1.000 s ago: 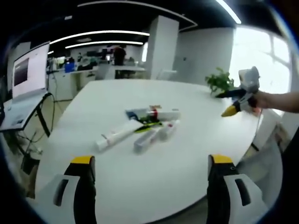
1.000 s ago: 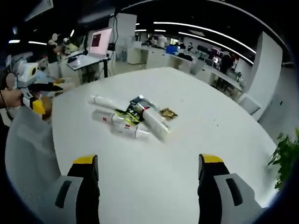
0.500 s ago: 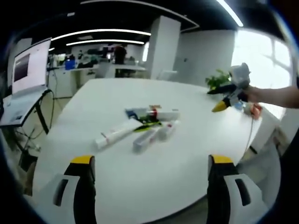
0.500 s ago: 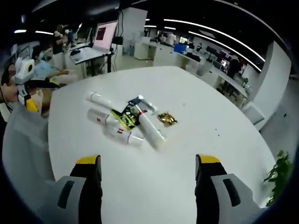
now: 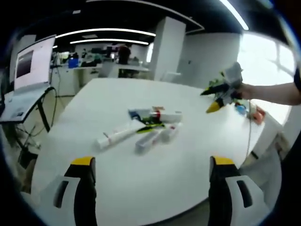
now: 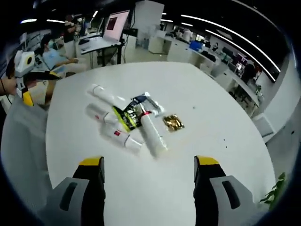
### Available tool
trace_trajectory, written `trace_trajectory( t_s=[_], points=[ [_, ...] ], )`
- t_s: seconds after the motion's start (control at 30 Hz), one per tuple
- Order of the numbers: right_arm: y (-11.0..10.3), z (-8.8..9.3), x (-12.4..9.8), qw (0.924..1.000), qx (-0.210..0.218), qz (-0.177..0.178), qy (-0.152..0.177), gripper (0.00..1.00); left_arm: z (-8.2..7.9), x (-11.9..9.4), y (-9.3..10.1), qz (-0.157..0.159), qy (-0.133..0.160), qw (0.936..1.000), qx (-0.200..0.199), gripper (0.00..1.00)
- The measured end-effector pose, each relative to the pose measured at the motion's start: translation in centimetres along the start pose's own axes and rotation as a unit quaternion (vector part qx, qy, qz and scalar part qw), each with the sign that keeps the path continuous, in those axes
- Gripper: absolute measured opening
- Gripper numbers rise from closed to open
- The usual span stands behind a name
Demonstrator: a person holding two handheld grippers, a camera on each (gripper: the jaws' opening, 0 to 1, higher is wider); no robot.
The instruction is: Arrange the skincare products in the storage area until every visible bottle or jar stands upright without overlapping.
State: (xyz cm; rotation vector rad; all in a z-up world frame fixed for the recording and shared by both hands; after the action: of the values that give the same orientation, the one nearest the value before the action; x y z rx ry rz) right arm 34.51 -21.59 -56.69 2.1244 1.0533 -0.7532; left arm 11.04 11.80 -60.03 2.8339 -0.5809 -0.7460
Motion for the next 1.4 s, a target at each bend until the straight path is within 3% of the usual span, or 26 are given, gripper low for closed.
trace_trajectory(
  t_s=[0.3, 0.87, 1.4],
  points=[
    [1.4, -0.1, 2.0, 0.9996, -0.014, -0.017, -0.020, 0.75, 0.0, 0.0, 0.0, -0.004, -0.001, 1.0000, -0.004, 0.92],
    [2.1, -2.0, 6.1, 0.9973, -0.041, -0.045, -0.040, 0.73, 0.1, 0.0, 0.0, -0.006, -0.005, 0.9999, -0.011, 0.91],
    [2.5, -2.7, 8.2, 0.9946, -0.055, -0.068, -0.056, 0.70, 0.1, 0.0, -0.1, -0.001, -0.008, 0.9998, -0.018, 0.90]
  ],
)
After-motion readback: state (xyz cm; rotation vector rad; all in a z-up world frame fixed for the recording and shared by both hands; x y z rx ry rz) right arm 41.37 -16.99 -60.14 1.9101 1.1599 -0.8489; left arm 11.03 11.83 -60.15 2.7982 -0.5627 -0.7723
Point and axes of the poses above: the point that each gripper's makers call its tool centre point, and the gripper's own axes: x roughly forward along the fingers, y roughly to its right, z roughly out of its underside, the point moved 10 cm from there along -x, roughly backward along the fingers, and after that the axes turned 6 degrees about z, right-handed, at the moved point
